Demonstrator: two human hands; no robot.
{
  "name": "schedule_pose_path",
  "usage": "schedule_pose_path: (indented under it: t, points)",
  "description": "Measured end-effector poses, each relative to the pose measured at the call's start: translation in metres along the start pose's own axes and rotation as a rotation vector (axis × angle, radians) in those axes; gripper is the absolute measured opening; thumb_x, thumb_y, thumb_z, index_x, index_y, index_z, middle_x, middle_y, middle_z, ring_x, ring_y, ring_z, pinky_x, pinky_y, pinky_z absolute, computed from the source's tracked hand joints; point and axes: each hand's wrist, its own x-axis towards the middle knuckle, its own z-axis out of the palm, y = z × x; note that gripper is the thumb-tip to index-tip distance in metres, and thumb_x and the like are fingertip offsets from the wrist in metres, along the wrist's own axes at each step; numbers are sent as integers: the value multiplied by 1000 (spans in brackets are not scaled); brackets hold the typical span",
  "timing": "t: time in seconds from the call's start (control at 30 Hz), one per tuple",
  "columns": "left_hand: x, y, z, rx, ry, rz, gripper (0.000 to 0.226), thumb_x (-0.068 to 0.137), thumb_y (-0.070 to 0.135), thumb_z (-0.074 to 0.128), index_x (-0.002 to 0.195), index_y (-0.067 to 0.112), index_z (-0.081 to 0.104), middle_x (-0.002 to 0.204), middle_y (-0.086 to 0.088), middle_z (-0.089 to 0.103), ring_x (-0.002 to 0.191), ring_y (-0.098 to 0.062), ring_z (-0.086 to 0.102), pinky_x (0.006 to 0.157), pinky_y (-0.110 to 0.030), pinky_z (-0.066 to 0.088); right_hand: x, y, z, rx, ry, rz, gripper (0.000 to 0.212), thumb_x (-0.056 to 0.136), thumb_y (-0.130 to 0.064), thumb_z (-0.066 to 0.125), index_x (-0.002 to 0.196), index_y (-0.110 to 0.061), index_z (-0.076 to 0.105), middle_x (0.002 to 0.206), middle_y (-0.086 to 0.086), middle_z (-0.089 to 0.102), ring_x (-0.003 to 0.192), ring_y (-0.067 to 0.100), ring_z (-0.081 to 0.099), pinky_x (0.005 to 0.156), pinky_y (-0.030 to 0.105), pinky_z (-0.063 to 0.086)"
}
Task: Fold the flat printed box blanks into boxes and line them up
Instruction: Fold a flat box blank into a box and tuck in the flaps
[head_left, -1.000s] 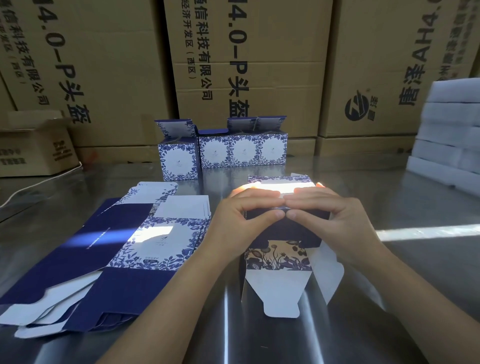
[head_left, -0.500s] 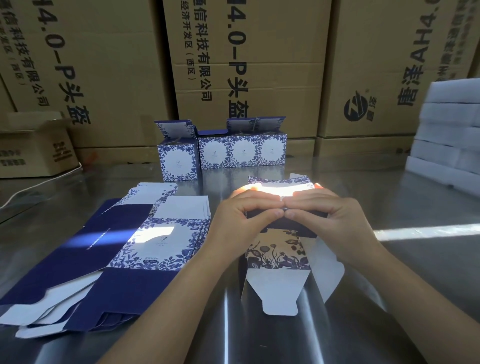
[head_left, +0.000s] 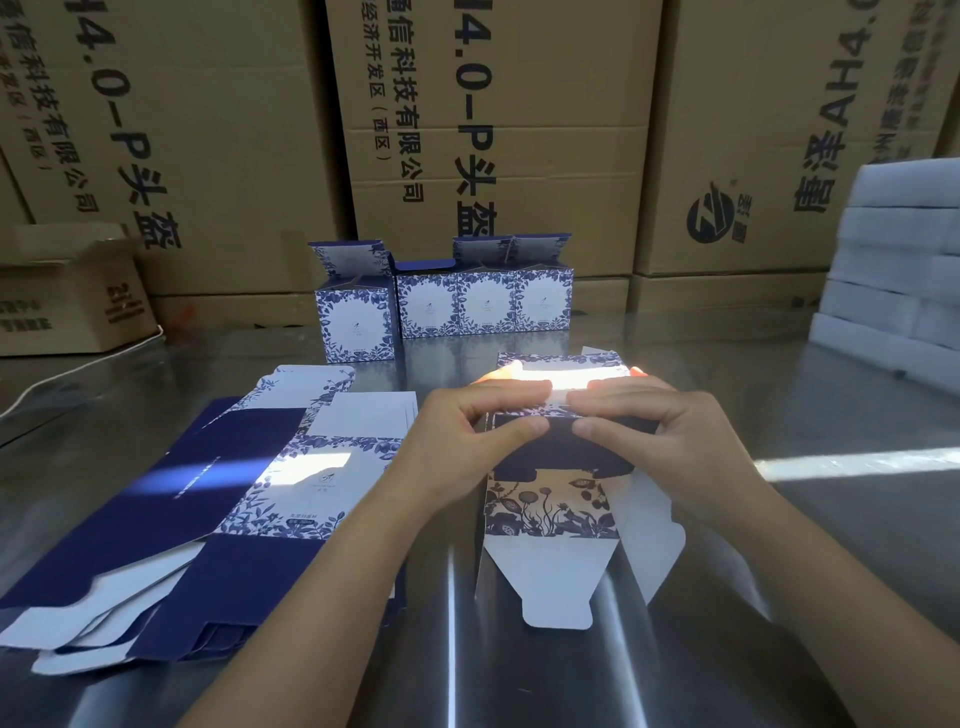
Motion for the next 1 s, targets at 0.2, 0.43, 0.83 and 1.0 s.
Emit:
schedule_pose_path:
  t: [0.2,0.43,0.83,1.0]
  points:
    - [1,0,-5,10,-23,-25,21,79,16,73,93,30,74,101,27,68,107,10,57,89,-5,40,-1,0,-1,12,4,17,19,74,-19,74,90,-29,74,94,-18,71,98,-7,60,76,3,43]
    - [1,0,-4,55,-2,24,23,79,11,73,97,26,72,101,19,68,108,7,58,95,-10,41,0,3,-1,4,-1,24,20,76,-13,75,93,-23,76,98,-12,72,99,-5,61,77,4,43]
    - [1,-6,-12,69,76,5,22,83,12,70,89,32,73,95,24,70,100,8,60,87,-10,46,0,13,-3,102,45,77,25,84,-8,68,104,-23,70,115,-9,65,103,-8,57,64,0,44]
    - [1,-7,-13,45,88,8,24,84,11,68,86,35,73,96,23,71,100,5,62,88,-15,47,1,17,-6,207,44,78,20,83,-5,68,96,-19,72,109,-10,70,111,4,59,74,5,46]
